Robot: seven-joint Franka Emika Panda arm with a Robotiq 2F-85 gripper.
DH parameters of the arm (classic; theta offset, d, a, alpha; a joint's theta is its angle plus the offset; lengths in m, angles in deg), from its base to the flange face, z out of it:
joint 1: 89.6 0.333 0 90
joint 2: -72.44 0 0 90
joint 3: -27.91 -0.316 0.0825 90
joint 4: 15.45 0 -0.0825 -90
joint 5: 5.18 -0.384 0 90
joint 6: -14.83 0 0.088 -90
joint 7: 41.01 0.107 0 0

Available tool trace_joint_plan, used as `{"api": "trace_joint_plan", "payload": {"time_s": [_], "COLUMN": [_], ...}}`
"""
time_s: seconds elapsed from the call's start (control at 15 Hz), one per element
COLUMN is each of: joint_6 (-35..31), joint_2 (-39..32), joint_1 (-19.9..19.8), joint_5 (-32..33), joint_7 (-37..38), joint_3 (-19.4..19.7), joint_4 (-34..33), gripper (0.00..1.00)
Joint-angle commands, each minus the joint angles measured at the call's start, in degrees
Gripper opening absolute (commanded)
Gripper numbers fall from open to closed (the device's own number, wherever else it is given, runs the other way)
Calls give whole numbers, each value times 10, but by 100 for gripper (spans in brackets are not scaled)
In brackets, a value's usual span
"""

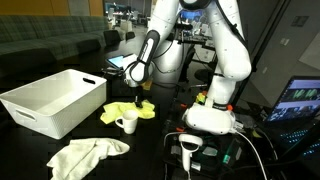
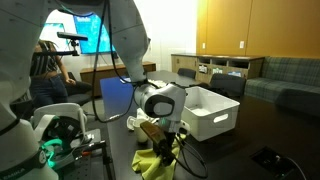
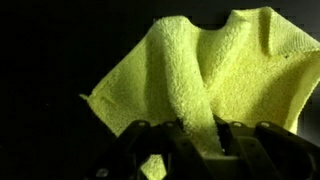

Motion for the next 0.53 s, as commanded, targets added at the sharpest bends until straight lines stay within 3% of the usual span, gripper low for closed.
{"api": "trace_joint_plan", "payload": {"time_s": [0.0,0.47], "joint_6": [45,72], "joint_2": [26,142], "joint_1": [27,62], "joint_5": [28,102], "joint_7": [51,181], "joint_3": [42,107], "joint_4": [-22,-8], "gripper": [5,5]}}
